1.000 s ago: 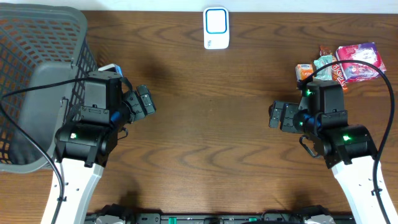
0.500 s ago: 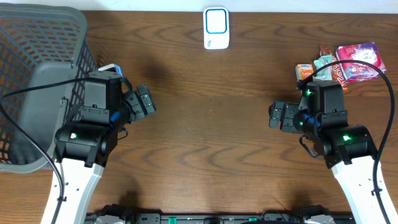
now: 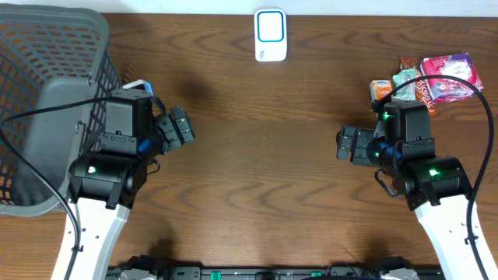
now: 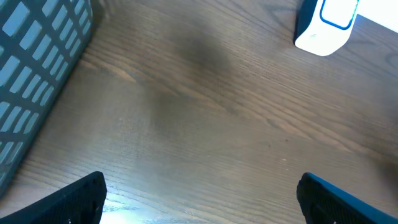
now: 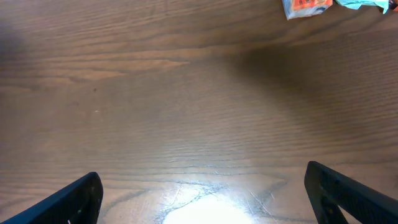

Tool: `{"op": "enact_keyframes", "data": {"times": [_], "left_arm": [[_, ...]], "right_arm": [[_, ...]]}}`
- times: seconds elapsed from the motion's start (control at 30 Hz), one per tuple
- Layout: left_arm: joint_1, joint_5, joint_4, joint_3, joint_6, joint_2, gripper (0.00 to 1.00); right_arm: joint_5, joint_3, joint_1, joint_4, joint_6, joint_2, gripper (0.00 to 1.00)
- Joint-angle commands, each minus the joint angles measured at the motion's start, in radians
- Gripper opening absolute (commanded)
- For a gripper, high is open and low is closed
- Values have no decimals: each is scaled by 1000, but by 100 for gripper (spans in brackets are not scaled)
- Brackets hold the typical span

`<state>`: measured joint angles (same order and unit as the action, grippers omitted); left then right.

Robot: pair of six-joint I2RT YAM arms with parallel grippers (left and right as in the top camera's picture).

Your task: Scan the item barcode

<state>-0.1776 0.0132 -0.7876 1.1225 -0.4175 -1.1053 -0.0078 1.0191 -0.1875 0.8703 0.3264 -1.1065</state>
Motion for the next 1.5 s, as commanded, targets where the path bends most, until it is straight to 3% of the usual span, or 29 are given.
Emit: {"op": "enact_keyframes", "data": {"times": [0.0, 0.4, 0.47, 0.73, 0.9, 1.03, 1.47], "left_arm": [[4, -6, -2, 6, 13, -1, 98], [4, -6, -2, 6, 13, -1, 98], [4, -6, -2, 6, 13, -1, 98], [4, -6, -2, 6, 13, -1, 98], [4, -6, -2, 6, 13, -1, 98], [4, -6, -2, 6, 13, -1, 98], [4, -6, -2, 6, 13, -1, 98]], "right_arm": [[5, 2, -1, 4, 10, 26, 99], [11, 2, -1, 5, 7, 224, 99], [105, 2, 2, 12, -13, 303, 99], [168, 0, 15, 56, -14, 478, 99], [110, -35, 37, 0, -60, 557, 99], [29, -146, 39, -135, -160, 644, 99], [-84, -637, 116, -476, -163, 1032, 99]]}}
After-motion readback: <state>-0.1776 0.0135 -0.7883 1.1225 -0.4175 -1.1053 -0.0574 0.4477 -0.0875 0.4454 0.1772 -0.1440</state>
